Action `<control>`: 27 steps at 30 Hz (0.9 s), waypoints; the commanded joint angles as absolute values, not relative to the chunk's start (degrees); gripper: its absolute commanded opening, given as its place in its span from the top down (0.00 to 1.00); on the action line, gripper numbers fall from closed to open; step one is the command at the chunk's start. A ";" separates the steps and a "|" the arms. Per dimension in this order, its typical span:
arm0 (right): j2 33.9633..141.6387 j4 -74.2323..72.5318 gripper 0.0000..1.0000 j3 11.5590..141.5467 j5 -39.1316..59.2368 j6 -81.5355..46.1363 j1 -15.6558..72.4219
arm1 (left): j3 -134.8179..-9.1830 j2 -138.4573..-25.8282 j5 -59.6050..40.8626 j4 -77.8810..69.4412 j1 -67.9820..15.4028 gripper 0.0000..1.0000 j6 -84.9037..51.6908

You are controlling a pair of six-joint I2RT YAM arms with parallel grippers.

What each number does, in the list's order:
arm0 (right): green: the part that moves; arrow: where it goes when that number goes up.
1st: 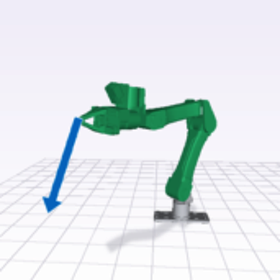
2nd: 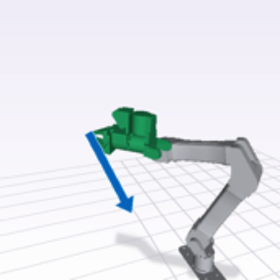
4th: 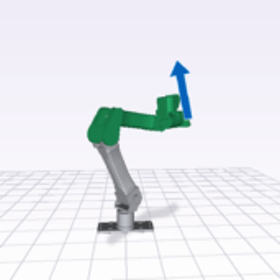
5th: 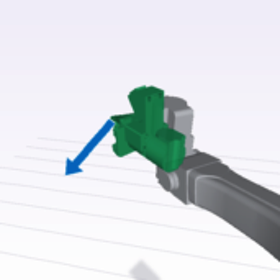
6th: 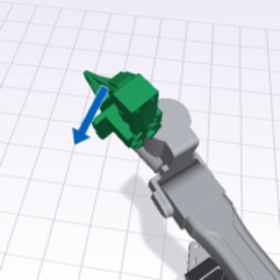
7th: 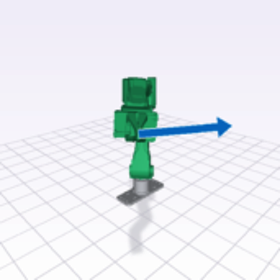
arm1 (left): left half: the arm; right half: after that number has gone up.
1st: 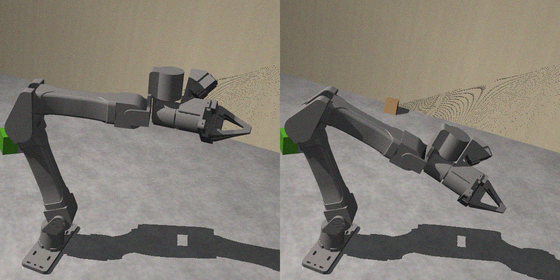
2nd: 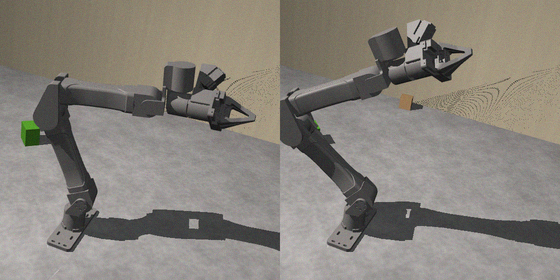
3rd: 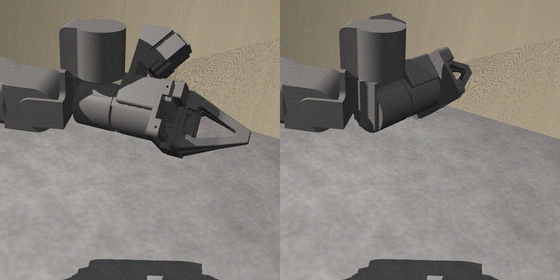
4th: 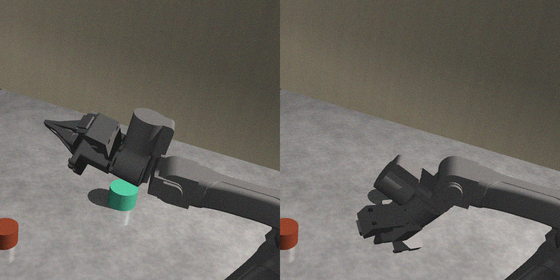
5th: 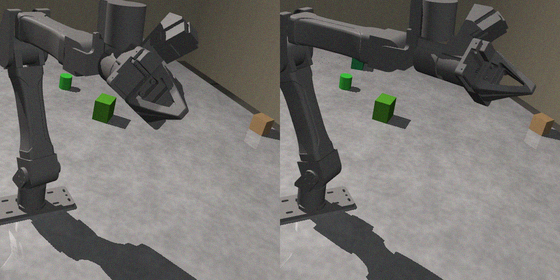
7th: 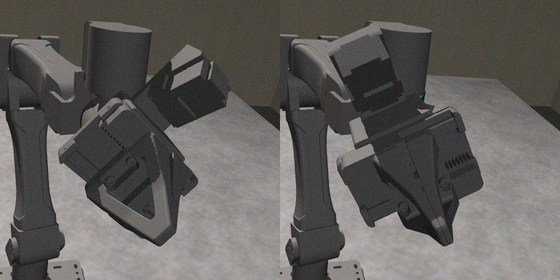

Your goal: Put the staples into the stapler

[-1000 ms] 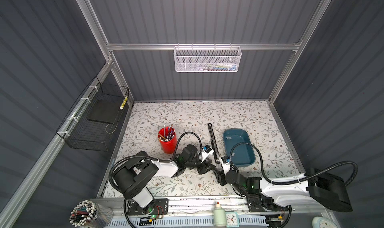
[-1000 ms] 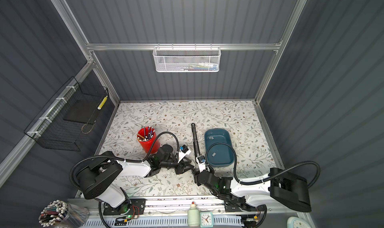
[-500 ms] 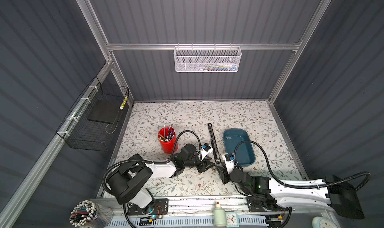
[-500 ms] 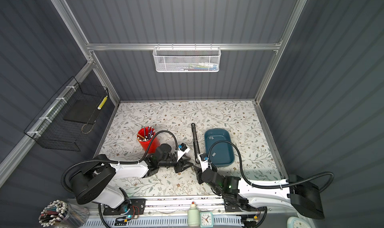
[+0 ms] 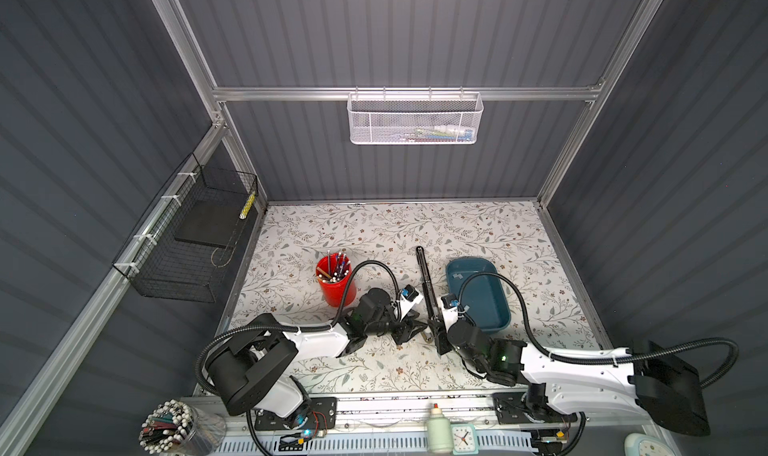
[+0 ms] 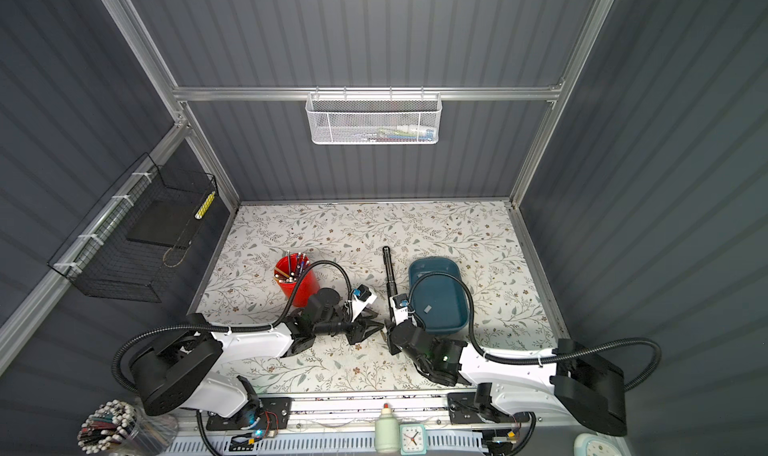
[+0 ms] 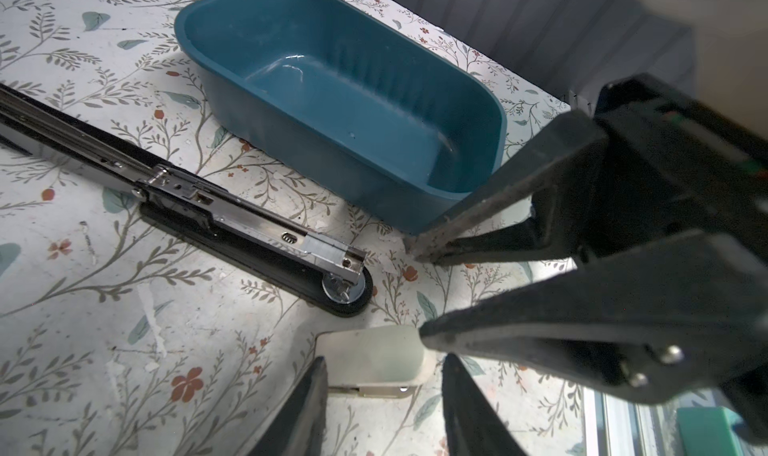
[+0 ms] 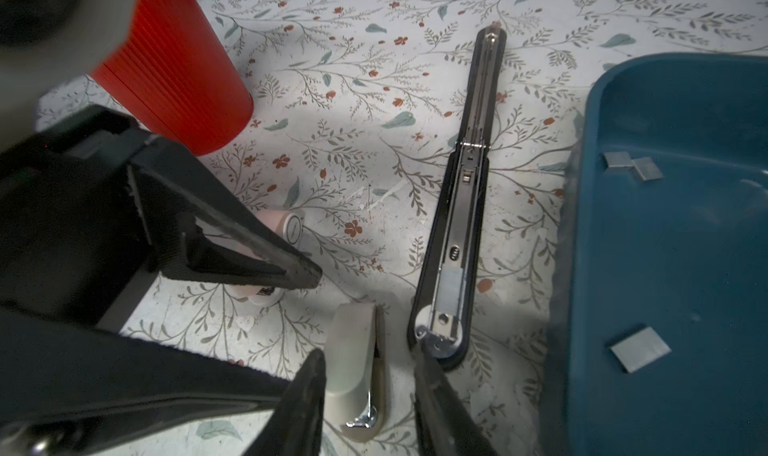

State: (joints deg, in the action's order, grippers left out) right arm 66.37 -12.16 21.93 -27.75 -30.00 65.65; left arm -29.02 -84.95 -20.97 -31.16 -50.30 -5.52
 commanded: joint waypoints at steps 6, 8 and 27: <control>72.18 -10.25 0.66 24.18 -26.49 -32.65 65.47 | -29.37 -87.00 -20.27 -30.38 -50.64 0.55 -4.39; 73.11 -9.72 0.66 23.70 -26.52 -33.78 65.48 | -29.62 -87.75 -20.07 -29.99 -50.69 0.54 -4.34; 81.59 -13.26 0.73 16.77 -25.87 -43.38 67.12 | -30.91 -93.34 -19.72 -31.55 -50.66 0.54 -4.84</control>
